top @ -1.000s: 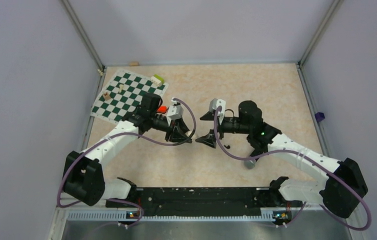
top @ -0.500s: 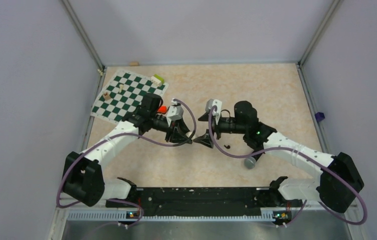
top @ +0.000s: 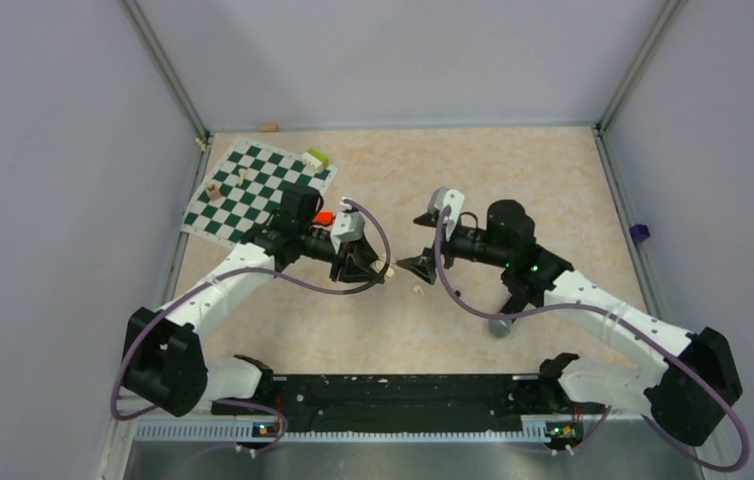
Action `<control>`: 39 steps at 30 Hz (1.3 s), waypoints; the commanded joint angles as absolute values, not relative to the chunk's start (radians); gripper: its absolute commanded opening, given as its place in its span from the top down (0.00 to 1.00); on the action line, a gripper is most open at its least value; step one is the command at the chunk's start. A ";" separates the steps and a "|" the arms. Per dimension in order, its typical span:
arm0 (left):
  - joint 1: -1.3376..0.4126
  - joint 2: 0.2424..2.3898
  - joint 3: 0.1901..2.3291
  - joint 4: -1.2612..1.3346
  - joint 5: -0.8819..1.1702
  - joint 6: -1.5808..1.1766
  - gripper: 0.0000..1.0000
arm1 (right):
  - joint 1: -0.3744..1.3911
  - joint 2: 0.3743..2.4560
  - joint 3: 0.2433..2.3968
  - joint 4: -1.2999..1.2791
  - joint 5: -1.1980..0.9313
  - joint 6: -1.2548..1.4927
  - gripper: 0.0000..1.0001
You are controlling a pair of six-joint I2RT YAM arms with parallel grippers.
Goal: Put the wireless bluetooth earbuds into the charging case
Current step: Open the charging case, then adjust the earbud at the center of the board.
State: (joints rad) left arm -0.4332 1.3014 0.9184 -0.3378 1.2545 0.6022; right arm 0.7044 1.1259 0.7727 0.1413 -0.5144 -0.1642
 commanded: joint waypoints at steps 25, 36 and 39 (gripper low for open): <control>-0.343 1.170 0.948 -0.379 1.263 0.637 1.00 | 0.519 1.371 0.816 0.081 -0.641 -0.117 0.23; -0.251 1.099 0.929 -0.303 1.342 0.566 1.00 | 0.634 1.477 0.827 0.026 -0.383 -0.260 0.27; -0.223 1.072 0.922 -0.284 1.363 0.551 1.00 | 0.651 1.509 0.838 0.002 -0.365 -0.293 0.27</control>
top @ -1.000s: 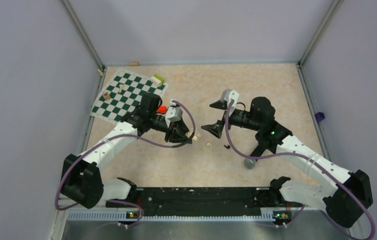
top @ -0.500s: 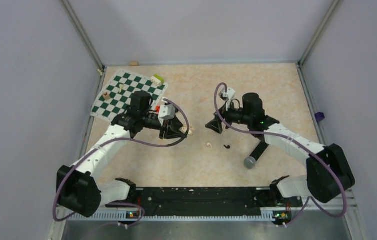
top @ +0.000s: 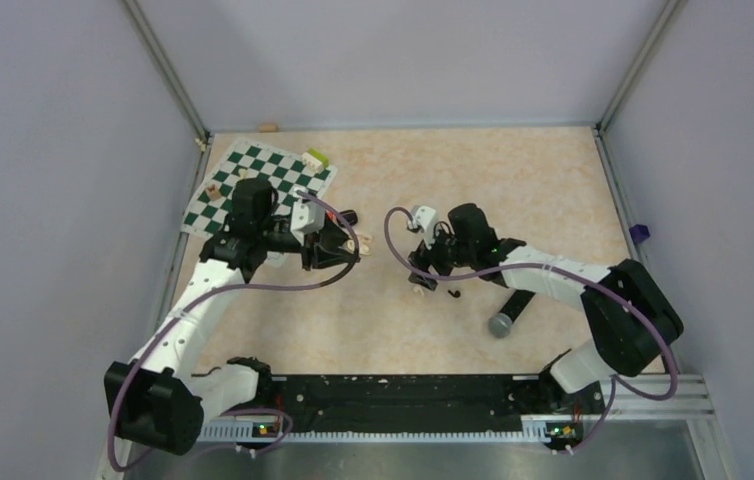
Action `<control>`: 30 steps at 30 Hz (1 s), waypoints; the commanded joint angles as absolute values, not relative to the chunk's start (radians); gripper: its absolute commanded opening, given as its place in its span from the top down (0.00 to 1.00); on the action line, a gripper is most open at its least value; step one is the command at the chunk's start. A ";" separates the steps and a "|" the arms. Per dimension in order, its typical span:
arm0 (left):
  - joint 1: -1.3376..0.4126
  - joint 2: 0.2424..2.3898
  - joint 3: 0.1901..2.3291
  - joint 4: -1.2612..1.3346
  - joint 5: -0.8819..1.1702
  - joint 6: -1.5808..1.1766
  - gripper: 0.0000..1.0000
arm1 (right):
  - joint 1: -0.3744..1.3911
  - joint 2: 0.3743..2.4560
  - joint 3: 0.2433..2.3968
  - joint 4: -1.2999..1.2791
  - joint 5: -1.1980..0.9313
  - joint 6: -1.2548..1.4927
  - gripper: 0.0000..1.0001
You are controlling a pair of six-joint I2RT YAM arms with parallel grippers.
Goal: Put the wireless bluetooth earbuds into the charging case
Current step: Adjust the earbud at the center of the board.
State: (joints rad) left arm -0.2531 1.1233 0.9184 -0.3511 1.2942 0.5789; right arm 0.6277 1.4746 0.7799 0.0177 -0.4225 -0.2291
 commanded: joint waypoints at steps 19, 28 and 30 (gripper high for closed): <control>-0.198 1.076 0.919 -0.267 1.396 0.538 1.00 | 0.740 1.617 0.933 -0.294 -0.194 -0.600 0.16; -0.198 1.070 0.916 -0.267 1.397 0.537 1.00 | 0.740 1.660 0.917 -0.219 -0.069 -0.609 0.13; -0.198 1.069 0.914 -0.266 1.397 0.540 1.00 | 0.740 1.657 0.911 -0.190 -0.020 -0.612 0.13</control>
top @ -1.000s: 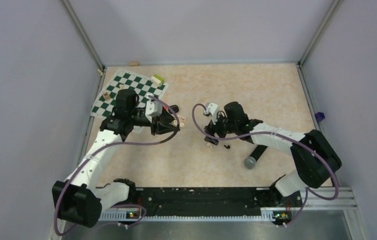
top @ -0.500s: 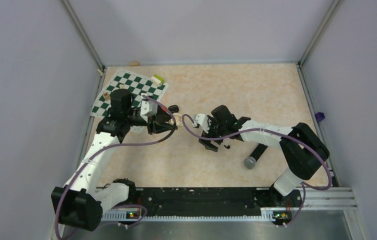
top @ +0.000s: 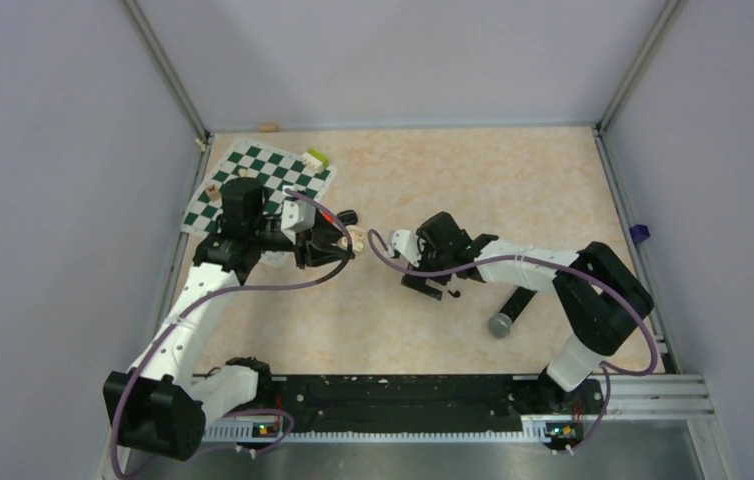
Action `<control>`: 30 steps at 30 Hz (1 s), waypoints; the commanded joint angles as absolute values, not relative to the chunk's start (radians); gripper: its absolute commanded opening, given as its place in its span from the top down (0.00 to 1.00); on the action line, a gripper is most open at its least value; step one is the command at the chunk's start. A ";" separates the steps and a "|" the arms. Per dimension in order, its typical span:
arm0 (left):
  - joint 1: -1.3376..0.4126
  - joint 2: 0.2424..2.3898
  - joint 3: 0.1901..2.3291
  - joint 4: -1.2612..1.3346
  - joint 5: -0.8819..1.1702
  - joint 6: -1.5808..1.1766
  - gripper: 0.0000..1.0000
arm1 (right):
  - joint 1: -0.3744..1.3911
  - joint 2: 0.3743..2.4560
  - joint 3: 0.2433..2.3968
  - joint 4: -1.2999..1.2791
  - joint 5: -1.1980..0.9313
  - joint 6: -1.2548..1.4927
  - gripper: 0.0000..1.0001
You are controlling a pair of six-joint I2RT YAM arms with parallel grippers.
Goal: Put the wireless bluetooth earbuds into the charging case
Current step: Adjust the earbud at the center of the board.
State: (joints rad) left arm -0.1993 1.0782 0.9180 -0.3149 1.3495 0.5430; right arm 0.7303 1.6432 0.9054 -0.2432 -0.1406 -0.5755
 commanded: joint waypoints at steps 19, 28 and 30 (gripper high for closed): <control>-0.198 1.076 0.908 -0.259 1.402 0.544 1.00 | 0.739 1.327 0.702 -0.085 -0.259 -0.997 0.22; -0.198 1.068 0.906 -0.258 1.402 0.535 1.00 | 0.739 1.286 0.608 -0.011 -0.435 -1.187 0.27; -0.199 1.066 0.896 -0.251 1.402 0.533 1.00 | 0.740 1.252 0.614 0.045 -0.490 -1.102 0.29</control>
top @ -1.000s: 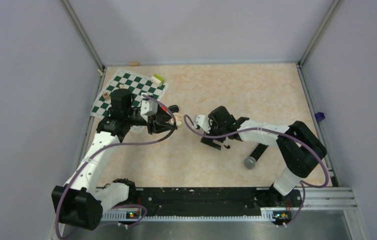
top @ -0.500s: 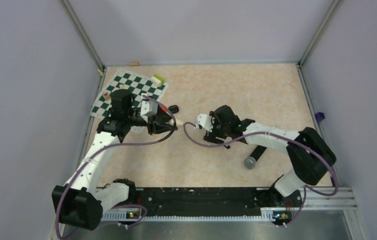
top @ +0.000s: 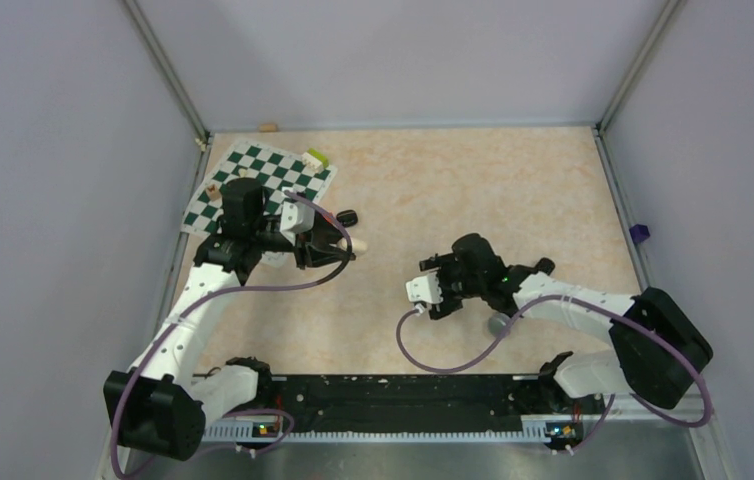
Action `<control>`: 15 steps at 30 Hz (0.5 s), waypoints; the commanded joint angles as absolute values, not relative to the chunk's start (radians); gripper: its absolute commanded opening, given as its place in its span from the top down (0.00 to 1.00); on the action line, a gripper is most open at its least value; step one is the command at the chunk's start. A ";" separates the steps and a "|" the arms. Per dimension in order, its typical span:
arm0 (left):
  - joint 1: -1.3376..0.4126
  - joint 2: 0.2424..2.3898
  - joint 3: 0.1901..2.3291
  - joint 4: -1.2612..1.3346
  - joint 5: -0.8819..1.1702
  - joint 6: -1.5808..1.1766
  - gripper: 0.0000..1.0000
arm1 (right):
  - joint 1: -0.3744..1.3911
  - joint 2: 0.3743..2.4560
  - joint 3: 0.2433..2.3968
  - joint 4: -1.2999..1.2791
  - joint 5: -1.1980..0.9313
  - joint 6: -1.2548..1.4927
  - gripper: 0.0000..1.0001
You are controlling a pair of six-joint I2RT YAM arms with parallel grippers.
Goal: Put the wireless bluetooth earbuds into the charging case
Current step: Adjust the earbud at the center of the board, then open the charging case.
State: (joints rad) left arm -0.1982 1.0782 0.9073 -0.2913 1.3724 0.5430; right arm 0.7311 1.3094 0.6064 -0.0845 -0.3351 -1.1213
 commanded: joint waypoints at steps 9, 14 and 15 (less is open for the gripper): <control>-0.293 1.185 0.887 -0.250 1.312 0.535 1.00 | 0.739 1.187 0.953 -0.213 -0.780 -0.635 0.12; -0.342 1.281 0.971 -0.464 1.274 0.700 1.00 | 0.739 1.263 1.036 -0.119 -0.824 -0.413 0.01; -0.349 1.282 0.969 -0.468 1.268 0.705 1.00 | 0.739 1.284 1.048 -0.104 -0.824 -0.384 0.01</control>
State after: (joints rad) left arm -0.3244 1.2625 0.9100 -0.3626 1.2922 0.6041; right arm 0.7311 1.2091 1.0027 -0.1356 -0.7414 -0.6132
